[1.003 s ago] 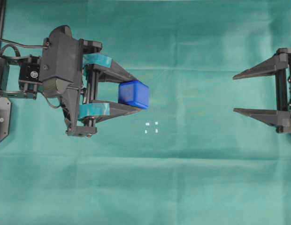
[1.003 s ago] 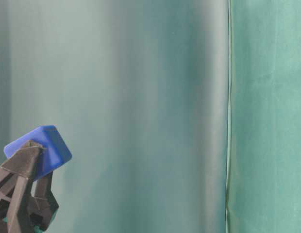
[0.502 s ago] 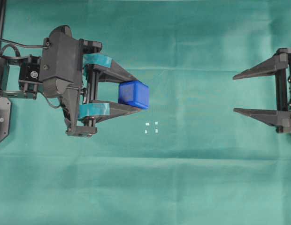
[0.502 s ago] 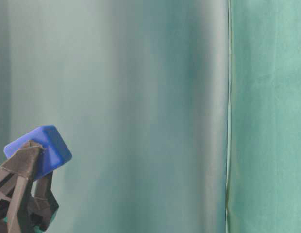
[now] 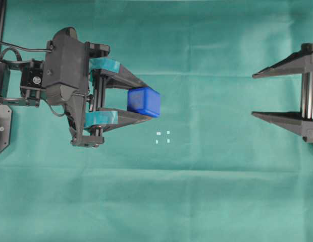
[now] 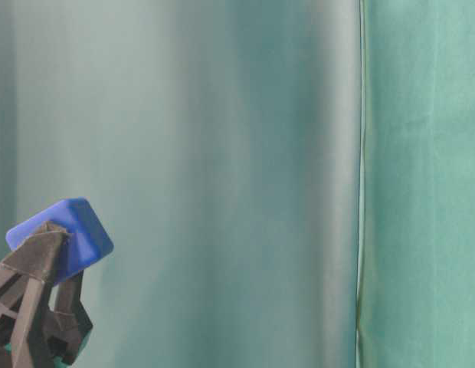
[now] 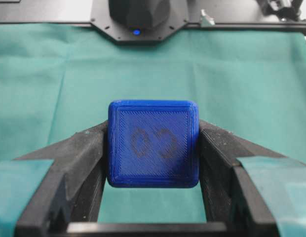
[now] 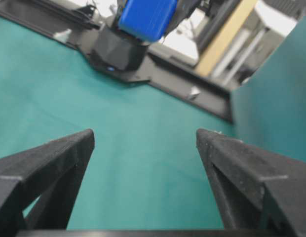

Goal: Handover the blue block to the right arm after grasping it with the left arm, then place it in the designated position.

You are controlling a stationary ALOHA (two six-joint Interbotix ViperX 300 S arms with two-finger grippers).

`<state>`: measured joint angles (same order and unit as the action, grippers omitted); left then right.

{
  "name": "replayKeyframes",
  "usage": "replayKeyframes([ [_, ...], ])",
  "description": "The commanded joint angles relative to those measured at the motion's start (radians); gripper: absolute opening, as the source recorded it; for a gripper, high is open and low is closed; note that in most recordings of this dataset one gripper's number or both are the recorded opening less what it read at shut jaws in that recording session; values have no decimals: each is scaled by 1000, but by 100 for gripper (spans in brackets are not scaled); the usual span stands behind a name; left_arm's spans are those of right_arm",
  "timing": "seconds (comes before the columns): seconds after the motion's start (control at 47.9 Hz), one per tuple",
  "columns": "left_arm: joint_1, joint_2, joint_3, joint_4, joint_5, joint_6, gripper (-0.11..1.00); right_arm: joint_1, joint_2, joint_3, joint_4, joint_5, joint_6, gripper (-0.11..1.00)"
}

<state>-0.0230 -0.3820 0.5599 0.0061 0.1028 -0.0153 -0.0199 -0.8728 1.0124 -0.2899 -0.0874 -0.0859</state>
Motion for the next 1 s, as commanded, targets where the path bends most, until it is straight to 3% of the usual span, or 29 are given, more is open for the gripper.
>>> replayKeyframes([
  [0.0, -2, -17, -11, 2, -5, -2, 47, -2, 3, -43, -64, 17, -23, 94],
  [0.334, -2, -17, -12, 2, -5, -2, 47, -2, 9, -55, -354, 23, -176, 93],
  [0.564, -2, -17, -11, 2, -5, -2, 47, -2, 31, -57, -537, 20, -242, 93],
  [0.669, -2, -15, -11, 3, -5, -2, 47, -2, 32, -58, -574, 8, -245, 93],
  [0.982, -2, -17, -11, 3, -2, -2, 47, -2, 32, -64, -581, -26, -252, 93],
])
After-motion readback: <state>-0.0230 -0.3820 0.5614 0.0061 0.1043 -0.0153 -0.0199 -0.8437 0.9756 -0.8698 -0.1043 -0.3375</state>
